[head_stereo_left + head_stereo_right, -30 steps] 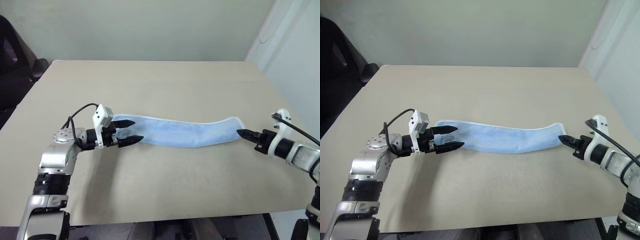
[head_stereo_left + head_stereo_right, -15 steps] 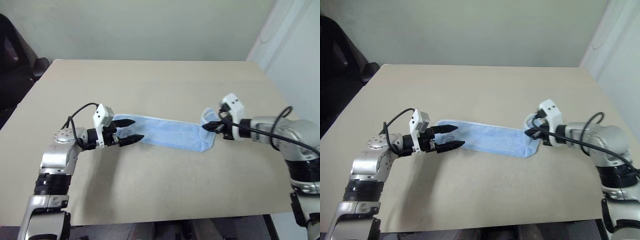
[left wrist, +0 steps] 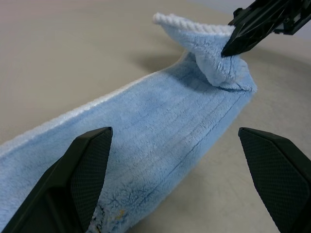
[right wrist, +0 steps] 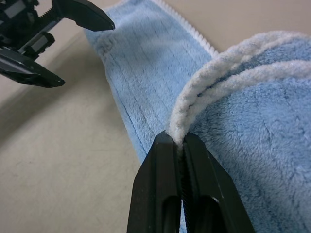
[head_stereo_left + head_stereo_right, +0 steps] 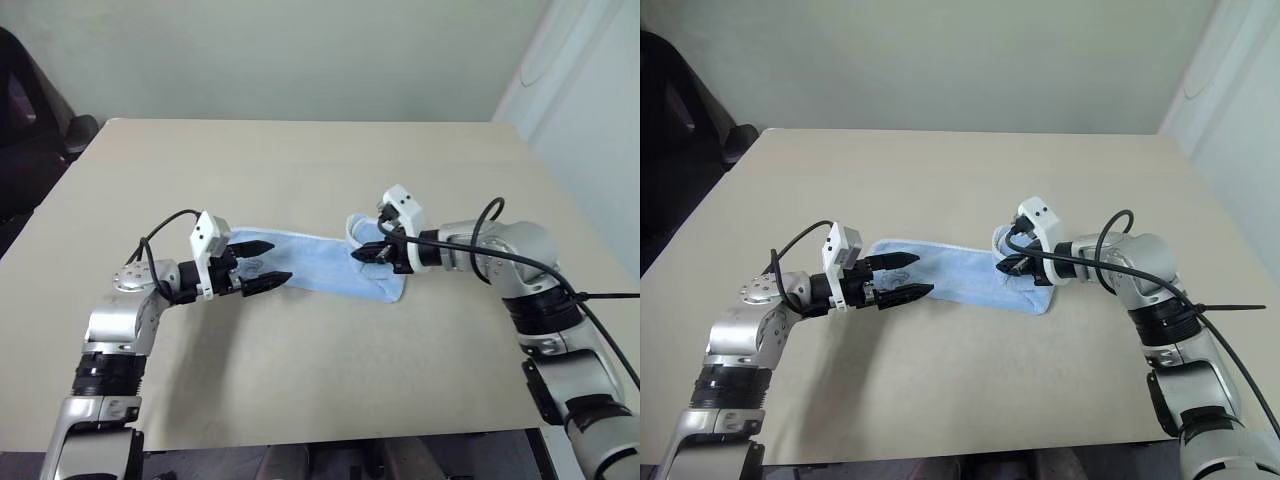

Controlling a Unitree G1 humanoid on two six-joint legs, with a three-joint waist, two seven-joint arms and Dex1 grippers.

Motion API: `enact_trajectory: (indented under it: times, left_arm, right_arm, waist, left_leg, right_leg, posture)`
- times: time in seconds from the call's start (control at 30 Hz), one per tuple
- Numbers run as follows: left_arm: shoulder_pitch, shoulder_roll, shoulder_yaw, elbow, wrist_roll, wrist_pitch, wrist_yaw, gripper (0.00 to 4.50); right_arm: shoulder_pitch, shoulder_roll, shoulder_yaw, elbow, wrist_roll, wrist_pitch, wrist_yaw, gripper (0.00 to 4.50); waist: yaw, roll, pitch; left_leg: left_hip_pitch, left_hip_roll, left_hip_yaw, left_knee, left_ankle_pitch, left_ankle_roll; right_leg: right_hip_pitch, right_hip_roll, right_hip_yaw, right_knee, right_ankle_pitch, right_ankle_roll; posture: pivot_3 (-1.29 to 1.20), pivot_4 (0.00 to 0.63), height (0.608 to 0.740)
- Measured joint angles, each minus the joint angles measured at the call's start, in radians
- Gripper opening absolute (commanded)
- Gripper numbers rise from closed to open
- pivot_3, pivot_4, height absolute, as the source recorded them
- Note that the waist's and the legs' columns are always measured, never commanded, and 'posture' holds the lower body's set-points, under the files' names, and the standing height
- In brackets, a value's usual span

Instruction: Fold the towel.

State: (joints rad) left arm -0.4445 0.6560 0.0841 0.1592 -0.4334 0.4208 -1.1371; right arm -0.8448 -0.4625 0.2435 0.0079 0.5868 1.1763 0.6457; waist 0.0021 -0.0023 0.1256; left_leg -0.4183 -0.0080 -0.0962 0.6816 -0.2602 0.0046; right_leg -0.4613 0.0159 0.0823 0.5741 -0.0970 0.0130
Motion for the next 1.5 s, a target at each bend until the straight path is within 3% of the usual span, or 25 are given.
enact_trajectory:
  times: [0.23, 0.33, 0.5, 0.73, 0.83, 1.0, 1.3, 1.5]
  left_arm:
    - [0.000, -0.001, -0.004, 0.000, 0.000, -0.001, 0.006, 4.50]
    - [-0.001, -0.001, -0.006, 0.000, 0.000, -0.002, 0.006, 4.50]
    - [-0.006, -0.003, -0.011, 0.001, 0.001, -0.006, 0.005, 4.50]
    - [-0.011, -0.004, -0.012, 0.003, 0.001, -0.010, 0.005, 4.50]
    - [-0.012, -0.002, -0.012, 0.005, 0.001, -0.010, 0.005, 4.50]
    - [-0.024, 0.003, -0.012, 0.036, 0.004, -0.019, 0.005, 4.50]
    - [-0.063, -0.005, 0.009, 0.061, -0.018, 0.001, 0.029, 4.50]
    - [-0.047, -0.009, 0.063, 0.047, -0.074, 0.079, 0.071, 4.50]
  right_arm:
    - [0.000, 0.061, -0.001, 0.008, -0.003, 0.058, -0.010, 0.04]
    - [0.001, 0.073, -0.009, 0.009, -0.004, 0.068, -0.020, 0.68]
    - [0.003, 0.092, -0.073, 0.017, 0.001, 0.076, -0.034, 2.26]
    - [0.054, 0.071, -0.211, -0.093, 0.041, 0.123, -0.055, 2.26]
    - [0.090, 0.044, -0.262, -0.124, 0.046, 0.131, -0.074, 1.69]
    - [0.175, 0.006, -0.257, -0.127, -0.024, 0.017, -0.100, 0.04]
    - [0.265, 0.013, -0.041, 0.055, -0.259, -0.353, -0.058, 0.04]
    - [0.286, 0.000, 0.018, 0.074, -0.354, -0.497, -0.016, 0.04]
  waist:
    - [0.000, 0.000, 0.000]
    - [0.000, 0.000, 0.000]
    - [0.000, 0.000, 0.000]
    - [0.002, 0.000, 0.000]
    - [0.002, 0.000, 0.000]
    - [0.001, -0.001, 0.000]
    - [-0.001, -0.001, 0.000]
    - [-0.001, -0.002, -0.001]
  left_leg:
    - [0.000, 0.000, 0.000, 0.000, 0.000, -0.001]
    - [0.000, 0.000, 0.000, 0.000, 0.000, -0.001]
    - [0.000, 0.000, 0.000, 0.000, 0.000, -0.001]
    - [0.000, 0.000, 0.000, 0.000, 0.000, -0.002]
    - [0.000, 0.000, 0.000, 0.000, 0.000, -0.001]
    - [0.001, 0.001, 0.000, 0.000, 0.000, -0.001]
    - [0.001, 0.001, 0.000, 0.000, 0.000, -0.001]
    - [0.005, 0.001, 0.000, 0.000, 0.000, -0.001]
  right_leg:
    - [-0.001, 0.000, 0.000, 0.000, 0.001, -0.002]
    - [-0.001, 0.000, 0.000, 0.000, 0.001, -0.002]
    - [-0.001, 0.000, 0.000, 0.000, 0.001, -0.002]
    - [-0.001, 0.000, 0.000, 0.000, 0.001, -0.002]
    - [-0.001, 0.000, 0.000, 0.000, 0.001, -0.002]
    - [-0.001, 0.001, 0.000, 0.001, 0.002, -0.003]
    - [-0.001, 0.001, 0.000, 0.000, 0.002, -0.002]
    - [0.004, 0.001, 0.000, 0.000, 0.001, -0.002]
  posture:
    - [0.00, 0.150, 0.740]
    - [0.00, 0.150, 0.740]
    - [0.00, 0.150, 0.740]
    - [0.00, 0.150, 0.740]
    - [0.00, 0.150, 0.740]
    - [0.00, 0.150, 0.740]
    - [0.00, 0.150, 0.740]
    - [0.00, 0.150, 0.740]
